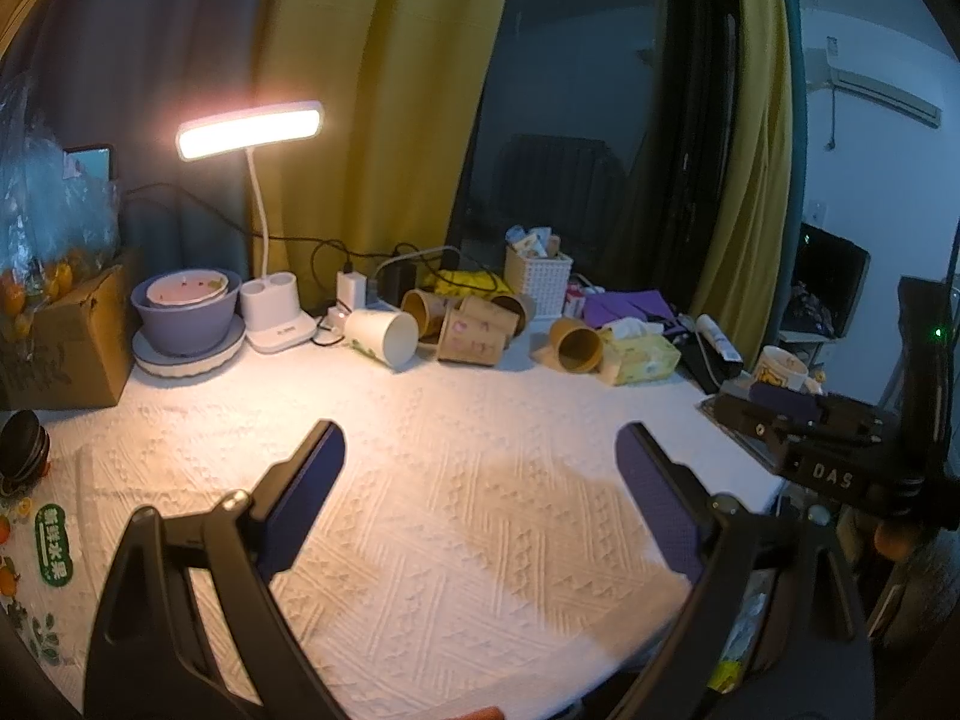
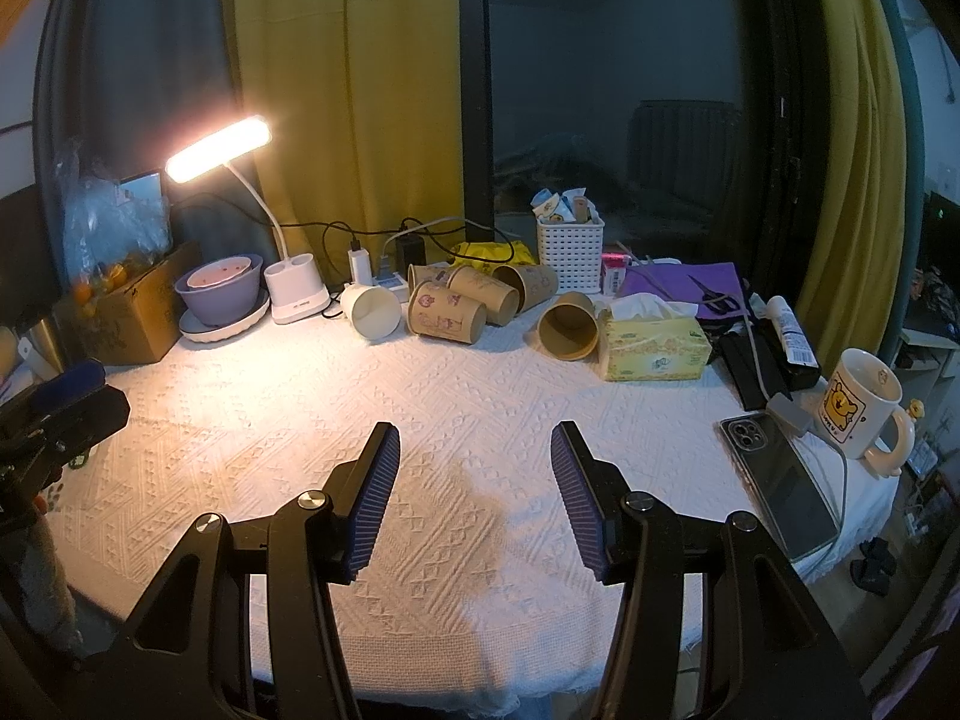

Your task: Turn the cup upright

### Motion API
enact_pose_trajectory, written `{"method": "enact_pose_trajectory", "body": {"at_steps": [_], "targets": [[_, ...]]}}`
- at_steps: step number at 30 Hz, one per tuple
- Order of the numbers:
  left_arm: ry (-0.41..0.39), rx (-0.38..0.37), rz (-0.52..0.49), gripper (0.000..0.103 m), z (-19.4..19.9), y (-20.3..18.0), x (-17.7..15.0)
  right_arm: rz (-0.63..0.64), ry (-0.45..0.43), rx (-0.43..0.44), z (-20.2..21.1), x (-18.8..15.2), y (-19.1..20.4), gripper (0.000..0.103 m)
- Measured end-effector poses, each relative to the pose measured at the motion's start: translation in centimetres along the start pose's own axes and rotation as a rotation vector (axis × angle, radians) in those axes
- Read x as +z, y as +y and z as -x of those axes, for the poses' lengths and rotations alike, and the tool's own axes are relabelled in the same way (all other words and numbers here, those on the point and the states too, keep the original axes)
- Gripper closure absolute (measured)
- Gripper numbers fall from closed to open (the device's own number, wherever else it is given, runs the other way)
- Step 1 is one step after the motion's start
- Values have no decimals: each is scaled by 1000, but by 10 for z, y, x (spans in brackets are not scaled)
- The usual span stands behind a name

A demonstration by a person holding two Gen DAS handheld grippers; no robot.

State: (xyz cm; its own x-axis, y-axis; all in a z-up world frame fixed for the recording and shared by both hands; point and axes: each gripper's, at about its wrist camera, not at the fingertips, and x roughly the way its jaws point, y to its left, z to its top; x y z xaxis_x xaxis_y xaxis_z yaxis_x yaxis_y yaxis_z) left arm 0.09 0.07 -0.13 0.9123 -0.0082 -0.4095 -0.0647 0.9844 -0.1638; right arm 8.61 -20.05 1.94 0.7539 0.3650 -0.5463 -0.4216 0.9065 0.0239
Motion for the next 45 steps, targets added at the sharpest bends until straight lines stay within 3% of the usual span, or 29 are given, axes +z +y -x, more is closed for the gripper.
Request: {"method": "enact_pose_trajectory", "body": {"at_steps": [29, 45], "targets": [[19, 0, -10, 10, -10, -2, -2, -1, 15, 1, -2, -3, -4, 48], [224, 26, -15, 10, -116, 29, -3, -9, 155, 23, -97, 9, -16, 48]]}}
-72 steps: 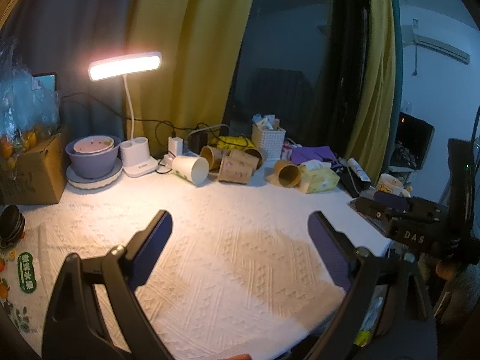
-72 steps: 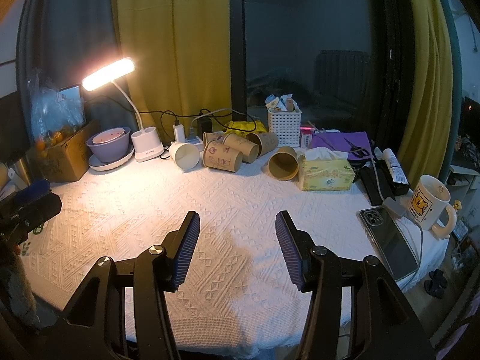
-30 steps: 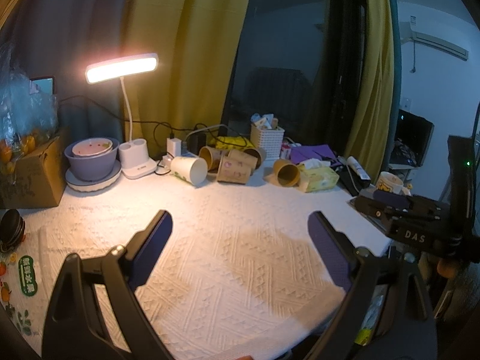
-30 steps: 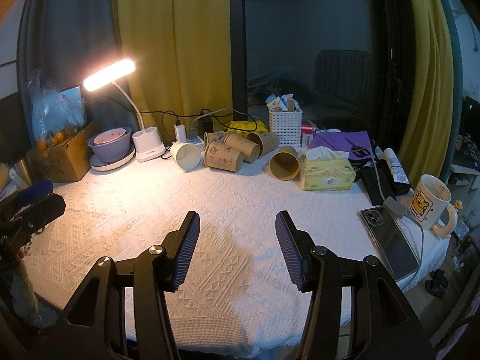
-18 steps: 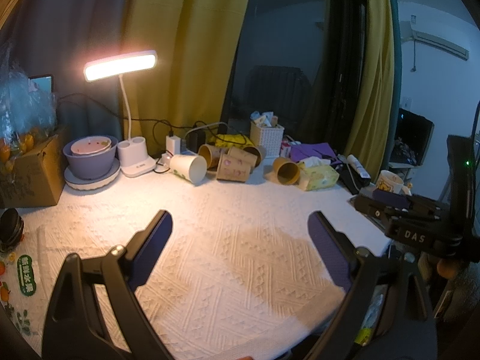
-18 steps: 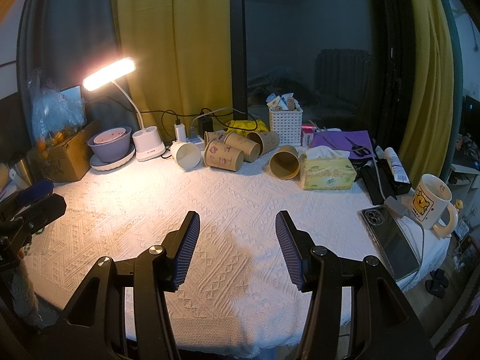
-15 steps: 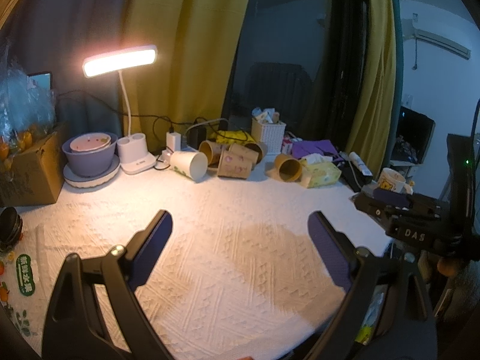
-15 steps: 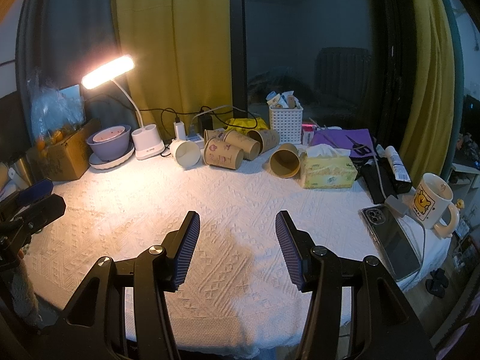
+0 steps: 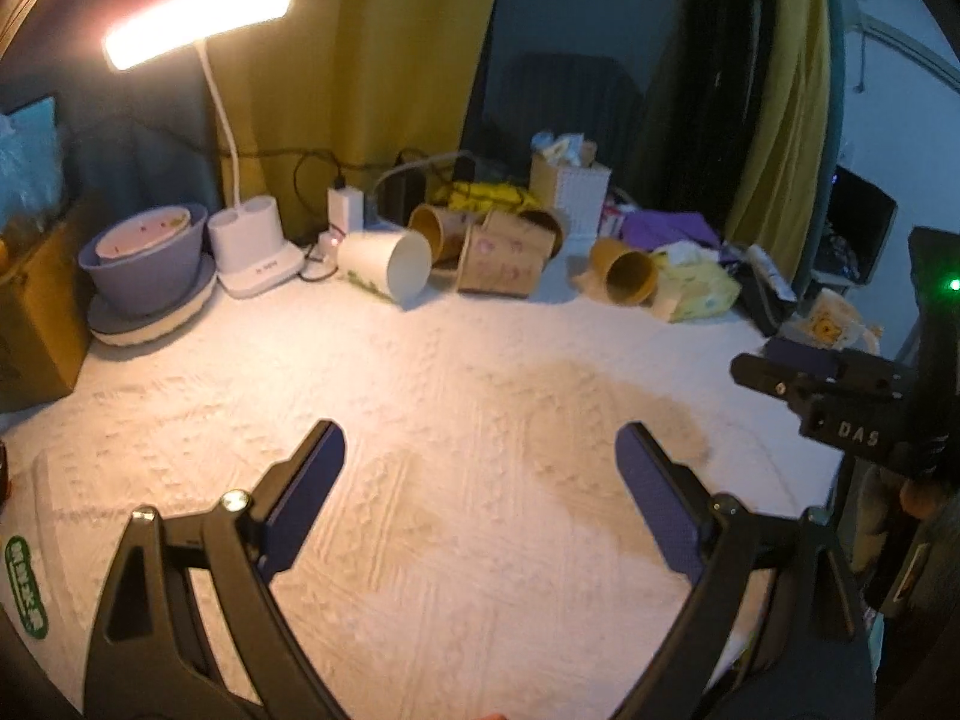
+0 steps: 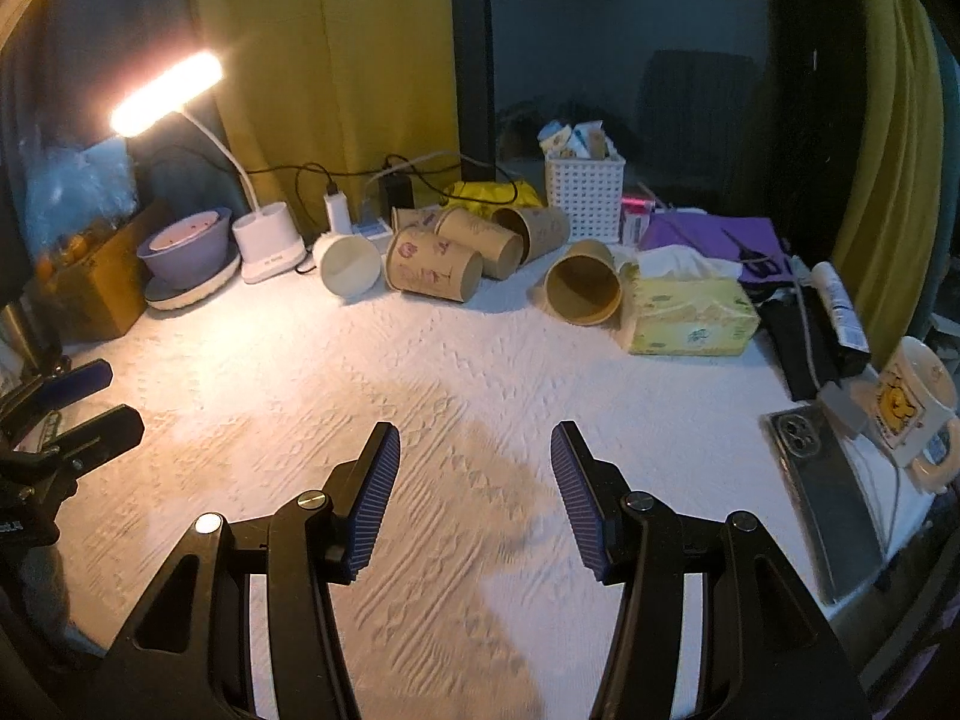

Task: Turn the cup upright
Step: 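Move the left tool toward the white paper cup lying on its side and grasp it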

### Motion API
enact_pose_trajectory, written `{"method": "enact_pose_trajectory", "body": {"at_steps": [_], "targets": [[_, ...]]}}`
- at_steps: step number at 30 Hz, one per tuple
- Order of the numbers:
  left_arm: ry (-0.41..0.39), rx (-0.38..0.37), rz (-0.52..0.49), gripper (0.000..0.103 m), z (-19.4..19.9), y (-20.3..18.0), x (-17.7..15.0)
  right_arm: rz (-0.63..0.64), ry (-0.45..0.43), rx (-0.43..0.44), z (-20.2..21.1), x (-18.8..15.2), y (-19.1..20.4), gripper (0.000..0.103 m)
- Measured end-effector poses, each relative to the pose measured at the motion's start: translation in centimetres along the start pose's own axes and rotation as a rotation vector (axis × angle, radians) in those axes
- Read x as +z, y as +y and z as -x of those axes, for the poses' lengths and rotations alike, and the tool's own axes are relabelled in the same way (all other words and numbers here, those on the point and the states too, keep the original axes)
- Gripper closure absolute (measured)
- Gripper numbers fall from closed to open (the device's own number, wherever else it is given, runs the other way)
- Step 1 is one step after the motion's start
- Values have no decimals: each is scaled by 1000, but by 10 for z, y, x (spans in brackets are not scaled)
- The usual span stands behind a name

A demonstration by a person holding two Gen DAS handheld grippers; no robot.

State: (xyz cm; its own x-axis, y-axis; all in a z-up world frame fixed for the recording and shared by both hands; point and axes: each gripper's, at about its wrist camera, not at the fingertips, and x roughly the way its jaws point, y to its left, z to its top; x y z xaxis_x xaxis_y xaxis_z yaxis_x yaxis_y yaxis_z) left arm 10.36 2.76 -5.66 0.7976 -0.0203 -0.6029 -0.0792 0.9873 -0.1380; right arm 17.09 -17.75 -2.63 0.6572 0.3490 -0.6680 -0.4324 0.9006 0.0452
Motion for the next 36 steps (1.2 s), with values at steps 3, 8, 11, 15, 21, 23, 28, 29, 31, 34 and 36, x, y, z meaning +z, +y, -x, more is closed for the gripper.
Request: {"method": "enact_pose_trajectory", "body": {"at_steps": [3, 8, 11, 15, 21, 23, 28, 29, 31, 34, 36], "targets": [[38, 15, 8, 10, -22, 11, 11, -1, 19, 2, -19, 9, -7, 48], [75, 30, 26, 10, -56, 26, 37, -4, 44, 0, -51, 30, -21, 48], [93, 38, 42, 10, -77, 35, 54, 0, 54, 0, -69, 44, -25, 48], [98, 59, 53, 10, -106, 45, 79, 10, 60, 3, -91, 63, -30, 48], [104, 96, 98, 10, -150, 61, 110, 17, 71, 8, -122, 86, -38, 48], [110, 99, 126, 10, -161, 67, 116, 19, 77, 11, -132, 92, -40, 48], [138, 94, 223, 10, -195, 85, 131, 25, 92, 22, -153, 101, -44, 48], [140, 98, 239, 11, -200, 88, 133, 26, 93, 24, -156, 101, -44, 48], [141, 113, 278, 11, -212, 94, 138, 28, 96, 29, -162, 104, -45, 48], [153, 113, 348, 11, -226, 102, 142, 25, 97, 33, -169, 107, -48, 48], [168, 105, 398, 11, -236, 109, 144, 24, 96, 34, -172, 108, -49, 48]]}}
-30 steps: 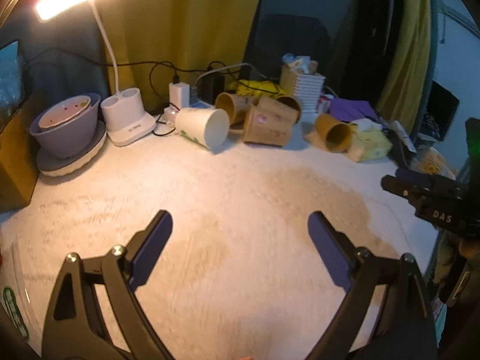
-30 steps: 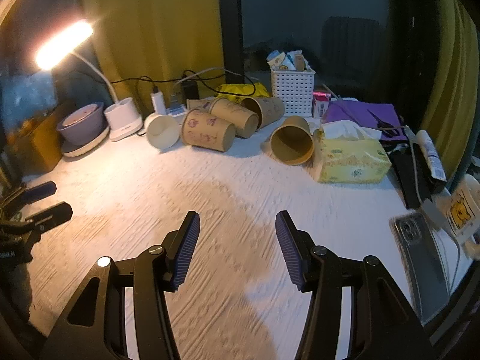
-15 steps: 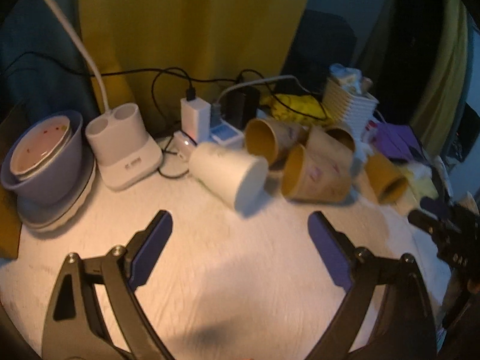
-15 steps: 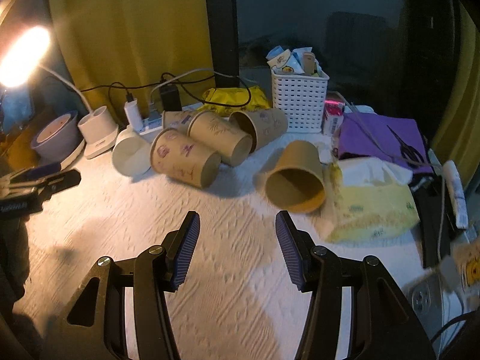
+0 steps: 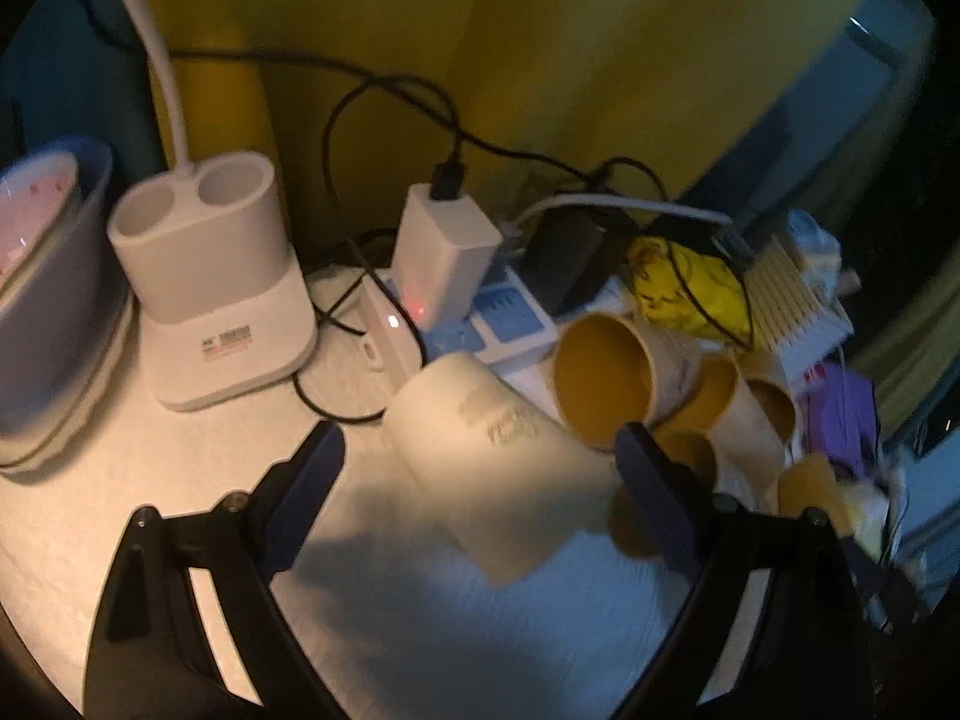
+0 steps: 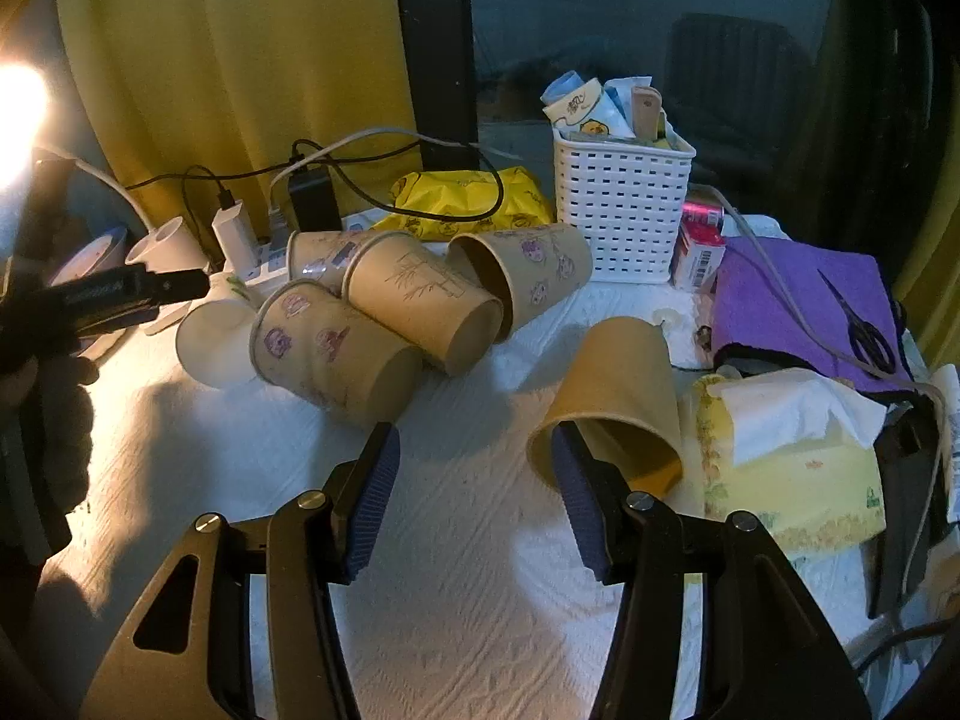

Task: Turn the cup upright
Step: 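Move the left tool toward the white paper cup lying on its side and grasp it, then lift the white cup with the left tool and carry it toward the right tool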

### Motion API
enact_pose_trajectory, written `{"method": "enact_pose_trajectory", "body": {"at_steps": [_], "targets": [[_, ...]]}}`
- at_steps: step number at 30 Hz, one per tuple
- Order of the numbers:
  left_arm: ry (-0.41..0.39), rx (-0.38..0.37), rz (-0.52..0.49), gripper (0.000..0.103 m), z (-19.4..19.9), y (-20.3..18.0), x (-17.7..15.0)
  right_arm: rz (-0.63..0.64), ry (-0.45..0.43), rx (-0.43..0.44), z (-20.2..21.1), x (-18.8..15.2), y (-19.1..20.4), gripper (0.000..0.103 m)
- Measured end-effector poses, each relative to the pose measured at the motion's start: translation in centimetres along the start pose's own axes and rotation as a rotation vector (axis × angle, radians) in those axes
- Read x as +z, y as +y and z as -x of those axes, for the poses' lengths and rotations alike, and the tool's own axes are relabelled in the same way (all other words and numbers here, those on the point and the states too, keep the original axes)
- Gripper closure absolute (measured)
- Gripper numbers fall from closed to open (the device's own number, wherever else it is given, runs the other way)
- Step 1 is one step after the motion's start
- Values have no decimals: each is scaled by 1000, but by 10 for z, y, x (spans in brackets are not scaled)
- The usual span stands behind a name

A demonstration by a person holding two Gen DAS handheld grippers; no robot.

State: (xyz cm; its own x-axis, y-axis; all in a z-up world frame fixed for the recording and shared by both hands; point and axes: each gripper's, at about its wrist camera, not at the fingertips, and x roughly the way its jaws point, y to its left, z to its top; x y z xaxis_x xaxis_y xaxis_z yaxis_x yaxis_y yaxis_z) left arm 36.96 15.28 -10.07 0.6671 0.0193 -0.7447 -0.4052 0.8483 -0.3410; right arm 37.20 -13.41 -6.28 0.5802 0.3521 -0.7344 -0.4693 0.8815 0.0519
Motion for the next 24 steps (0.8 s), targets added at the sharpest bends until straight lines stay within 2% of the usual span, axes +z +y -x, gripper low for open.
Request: {"method": "enact_pose_trajectory", "body": {"at_steps": [6, 11, 13, 15, 16, 24], "targets": [[80, -41, 44, 11, -23, 4, 3, -9, 2, 3, -5, 1, -3, 47], [191, -127, 93, 11, -41, 13, -3, -20, -2, 2, -2, -1, -5, 48], [189, -125, 53, 23, -38, 10, -5, -22, -10, 3, 2, -2, -4, 47], [203, -133, 14, 28, -35, 4, -8, -24, -16, 2, 7, -3, -4, 48], [210, -139, -4, 38, -34, 1, -9, -25, -18, 2, 8, -3, -3, 47], [263, -177, -140, 40, -9, -9, -32, -34, -37, -2, 33, -13, 3, 48]]}}
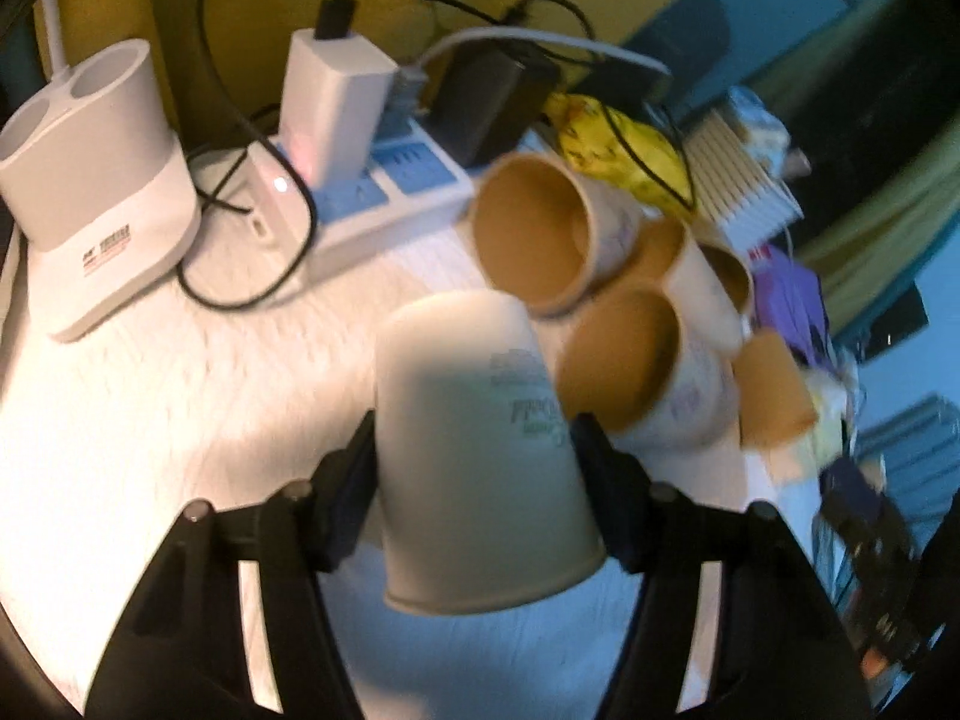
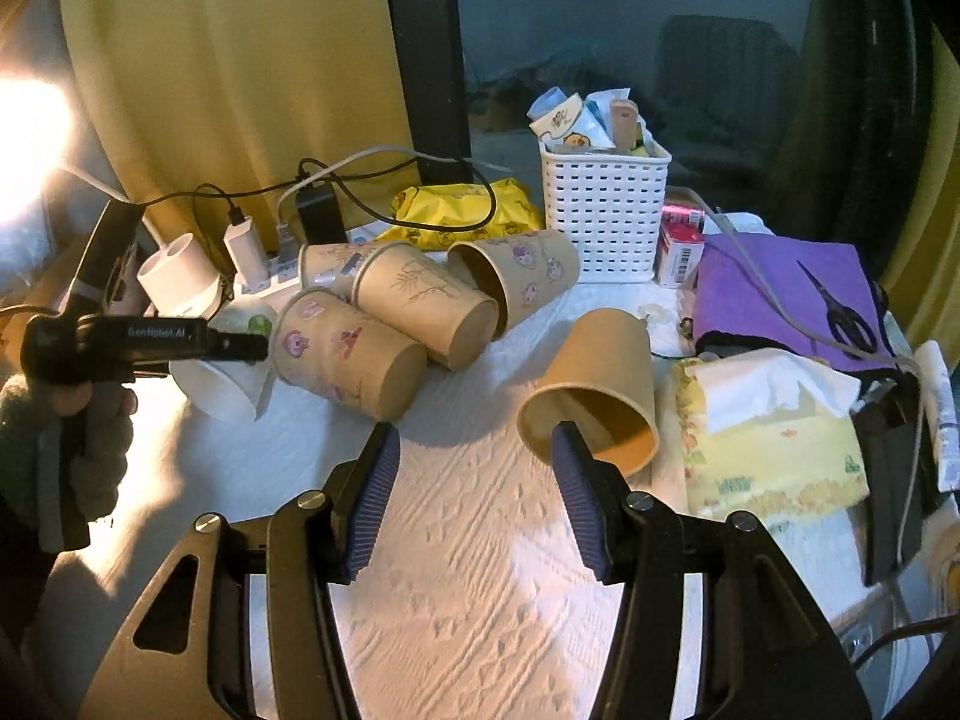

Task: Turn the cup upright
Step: 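Lift the white cup with the left tool and carry it toward the right tool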

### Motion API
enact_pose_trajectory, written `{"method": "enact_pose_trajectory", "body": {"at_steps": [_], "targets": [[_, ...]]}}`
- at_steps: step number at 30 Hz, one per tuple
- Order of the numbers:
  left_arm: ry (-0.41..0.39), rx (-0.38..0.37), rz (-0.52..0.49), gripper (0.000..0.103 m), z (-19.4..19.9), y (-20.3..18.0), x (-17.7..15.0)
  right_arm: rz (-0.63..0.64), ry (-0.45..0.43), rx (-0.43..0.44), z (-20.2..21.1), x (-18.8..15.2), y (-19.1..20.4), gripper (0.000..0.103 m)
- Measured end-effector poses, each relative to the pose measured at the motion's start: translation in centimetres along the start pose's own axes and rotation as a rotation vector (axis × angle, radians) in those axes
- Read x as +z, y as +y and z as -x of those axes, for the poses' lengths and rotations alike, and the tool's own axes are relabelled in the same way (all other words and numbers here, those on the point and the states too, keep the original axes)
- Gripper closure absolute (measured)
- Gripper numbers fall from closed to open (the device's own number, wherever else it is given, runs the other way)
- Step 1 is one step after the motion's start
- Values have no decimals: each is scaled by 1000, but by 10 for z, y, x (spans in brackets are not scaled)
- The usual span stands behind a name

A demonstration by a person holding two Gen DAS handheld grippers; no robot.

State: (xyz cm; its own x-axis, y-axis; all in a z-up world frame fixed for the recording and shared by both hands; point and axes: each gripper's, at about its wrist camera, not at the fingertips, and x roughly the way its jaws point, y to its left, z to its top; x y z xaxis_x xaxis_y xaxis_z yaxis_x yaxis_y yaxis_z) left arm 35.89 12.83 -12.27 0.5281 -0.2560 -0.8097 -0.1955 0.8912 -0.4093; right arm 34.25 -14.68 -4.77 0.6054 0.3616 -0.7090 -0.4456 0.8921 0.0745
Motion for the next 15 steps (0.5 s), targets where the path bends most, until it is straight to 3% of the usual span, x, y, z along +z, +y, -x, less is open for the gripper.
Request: {"method": "enact_pose_trajectory", "body": {"at_steps": [8, 15], "targets": [[23, 5, -173, 40, 39, -20, -50, -17, -19, -4, 30, -21, 6, 47], [32, -60, -376, 40, 67, -67, -96, -34, -22, -15, 59, -47, 12, 48]]}}
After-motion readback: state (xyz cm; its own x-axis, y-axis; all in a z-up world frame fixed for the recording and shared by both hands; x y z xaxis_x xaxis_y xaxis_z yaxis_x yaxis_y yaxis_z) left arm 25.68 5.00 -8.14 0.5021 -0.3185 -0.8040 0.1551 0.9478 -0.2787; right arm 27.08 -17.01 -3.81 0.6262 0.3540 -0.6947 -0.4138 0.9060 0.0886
